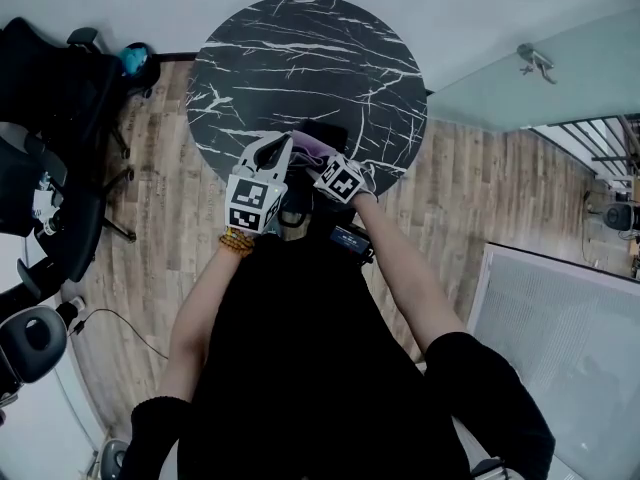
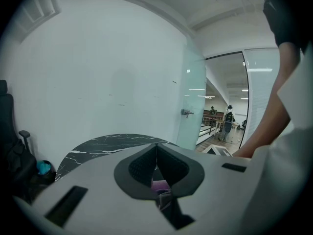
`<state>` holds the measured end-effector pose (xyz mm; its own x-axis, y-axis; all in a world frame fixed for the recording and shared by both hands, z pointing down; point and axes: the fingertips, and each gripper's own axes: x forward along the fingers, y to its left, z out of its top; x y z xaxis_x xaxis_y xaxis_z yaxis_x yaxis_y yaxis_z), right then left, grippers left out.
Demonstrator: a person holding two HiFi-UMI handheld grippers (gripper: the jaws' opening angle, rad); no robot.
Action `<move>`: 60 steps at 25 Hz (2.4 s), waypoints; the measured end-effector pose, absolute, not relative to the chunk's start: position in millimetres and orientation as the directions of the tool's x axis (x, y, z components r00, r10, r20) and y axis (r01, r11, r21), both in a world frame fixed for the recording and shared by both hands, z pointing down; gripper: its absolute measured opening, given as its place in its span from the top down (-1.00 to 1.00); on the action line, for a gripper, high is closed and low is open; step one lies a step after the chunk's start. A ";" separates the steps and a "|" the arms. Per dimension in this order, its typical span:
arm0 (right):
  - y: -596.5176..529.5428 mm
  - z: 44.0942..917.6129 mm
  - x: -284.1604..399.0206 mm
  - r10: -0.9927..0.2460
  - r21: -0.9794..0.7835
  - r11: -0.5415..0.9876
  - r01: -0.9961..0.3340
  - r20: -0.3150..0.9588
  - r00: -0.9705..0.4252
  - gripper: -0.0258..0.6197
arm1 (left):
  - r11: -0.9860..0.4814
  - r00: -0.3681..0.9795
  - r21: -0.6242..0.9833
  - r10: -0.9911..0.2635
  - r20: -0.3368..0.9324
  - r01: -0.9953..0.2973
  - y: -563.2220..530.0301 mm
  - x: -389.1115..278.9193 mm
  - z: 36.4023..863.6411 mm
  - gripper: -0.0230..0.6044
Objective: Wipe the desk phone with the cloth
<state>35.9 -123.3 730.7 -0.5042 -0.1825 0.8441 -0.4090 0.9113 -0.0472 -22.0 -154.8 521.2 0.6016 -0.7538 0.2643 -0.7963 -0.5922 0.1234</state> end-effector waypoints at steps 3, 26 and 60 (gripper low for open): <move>-119.1 733.0 36.2 -0.174 -0.054 0.913 -0.405 0.845 -0.505 0.75 | -0.592 0.601 0.124 -0.753 0.266 -0.796 -154.5 -22.6 521.6 0.88; -86.9 748.4 33.3 -0.107 -0.098 0.925 -0.368 0.862 -0.496 0.75 | -0.606 0.613 0.123 -0.737 0.285 -0.786 -150.3 -19.6 527.6 0.88; -65.1 761.7 28.6 0.003 -0.236 0.897 -0.373 0.848 -0.531 0.75 | -0.607 0.615 0.128 -0.731 0.297 -0.784 -149.5 -16.7 534.2 0.88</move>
